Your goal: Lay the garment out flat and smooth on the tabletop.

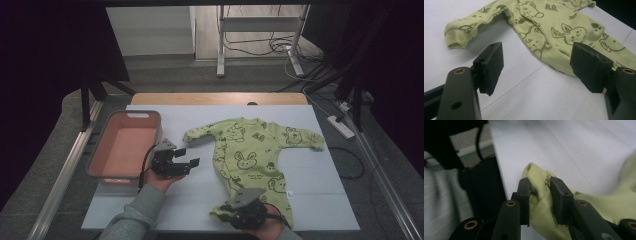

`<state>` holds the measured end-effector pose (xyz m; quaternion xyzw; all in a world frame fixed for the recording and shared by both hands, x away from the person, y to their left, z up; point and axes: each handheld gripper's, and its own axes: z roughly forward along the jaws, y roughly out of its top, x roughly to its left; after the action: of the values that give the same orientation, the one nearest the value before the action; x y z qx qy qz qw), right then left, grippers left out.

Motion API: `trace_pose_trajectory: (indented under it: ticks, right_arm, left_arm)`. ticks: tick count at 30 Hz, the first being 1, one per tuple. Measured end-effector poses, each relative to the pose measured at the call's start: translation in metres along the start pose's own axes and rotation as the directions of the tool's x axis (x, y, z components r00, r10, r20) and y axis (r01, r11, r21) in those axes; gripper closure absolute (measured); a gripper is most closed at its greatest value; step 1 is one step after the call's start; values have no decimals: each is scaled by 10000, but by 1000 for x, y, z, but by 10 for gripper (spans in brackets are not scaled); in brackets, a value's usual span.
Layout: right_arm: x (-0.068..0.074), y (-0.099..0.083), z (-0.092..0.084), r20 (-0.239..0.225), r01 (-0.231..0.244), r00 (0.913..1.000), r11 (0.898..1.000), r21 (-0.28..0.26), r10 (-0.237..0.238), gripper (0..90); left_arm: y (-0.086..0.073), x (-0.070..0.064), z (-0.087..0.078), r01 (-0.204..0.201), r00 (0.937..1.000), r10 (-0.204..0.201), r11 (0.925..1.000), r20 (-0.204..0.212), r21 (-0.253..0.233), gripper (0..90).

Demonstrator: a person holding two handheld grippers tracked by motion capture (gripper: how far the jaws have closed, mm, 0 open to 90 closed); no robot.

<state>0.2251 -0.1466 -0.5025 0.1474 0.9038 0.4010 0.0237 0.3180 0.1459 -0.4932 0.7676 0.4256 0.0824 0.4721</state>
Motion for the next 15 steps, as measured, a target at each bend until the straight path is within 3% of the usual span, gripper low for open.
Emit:
trace_pose_trajectory:
  ticks: [3, 10, 15]
  right_arm:
    - [7, -14, -20, 99, -160, 9998, 9993, -338, 164, 699]
    - [7, -37, -46, 733, -191, 9971, 9996, -200, 205, 693]
    - [3, -45, -52, 1034, -87, 9946, 9994, 328, 52, 670]
  left_arm:
    - [0, 0, 0, 1, 10000, -1, 10000, 6, -16, 273]
    - [1, -2, 1, -65, 10000, 65, 10000, 43, -4, 273]
    - [2, -2, 2, -85, 10000, 85, 10000, 45, 12, 274]
